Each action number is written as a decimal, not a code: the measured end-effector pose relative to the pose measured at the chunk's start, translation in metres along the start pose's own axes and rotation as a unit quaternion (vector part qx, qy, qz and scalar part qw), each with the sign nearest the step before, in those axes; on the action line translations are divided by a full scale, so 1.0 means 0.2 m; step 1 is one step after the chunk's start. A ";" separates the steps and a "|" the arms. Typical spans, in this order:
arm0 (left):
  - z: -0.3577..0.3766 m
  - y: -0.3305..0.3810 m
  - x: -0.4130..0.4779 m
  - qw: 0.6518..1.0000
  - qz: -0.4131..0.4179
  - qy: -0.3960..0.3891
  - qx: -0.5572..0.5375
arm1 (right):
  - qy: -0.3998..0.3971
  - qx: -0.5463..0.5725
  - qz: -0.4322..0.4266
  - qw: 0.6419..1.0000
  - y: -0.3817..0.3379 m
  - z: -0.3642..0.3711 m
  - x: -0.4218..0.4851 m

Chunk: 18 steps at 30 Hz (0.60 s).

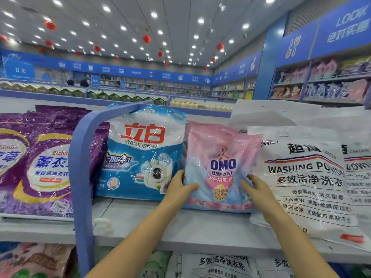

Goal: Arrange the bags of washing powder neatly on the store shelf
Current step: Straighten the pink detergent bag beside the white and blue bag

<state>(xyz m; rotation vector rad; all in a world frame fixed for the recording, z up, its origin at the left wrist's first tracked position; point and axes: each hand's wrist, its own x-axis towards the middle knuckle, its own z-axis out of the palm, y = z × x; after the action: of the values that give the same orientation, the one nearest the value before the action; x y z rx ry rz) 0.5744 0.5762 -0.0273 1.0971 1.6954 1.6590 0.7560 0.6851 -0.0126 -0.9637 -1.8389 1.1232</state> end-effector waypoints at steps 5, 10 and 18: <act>0.10 0.03 0.08 0.993 -0.041 0.107 -0.032 | 0.049 0.011 -0.005 0.999 0.03 0.07 0.10; 0.20 0.03 0.15 0.974 -0.045 0.221 0.032 | 0.173 0.077 0.026 0.982 0.06 0.12 0.23; 0.24 -0.03 0.28 0.952 -0.001 0.290 0.101 | 0.271 0.106 0.038 0.956 0.12 0.15 0.31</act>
<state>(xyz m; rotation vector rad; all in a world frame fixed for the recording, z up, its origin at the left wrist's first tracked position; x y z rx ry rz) 0.5827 0.6504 -0.0292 0.7224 2.2686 1.9673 0.7082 0.7362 -0.0315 -1.0909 -1.2236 0.9561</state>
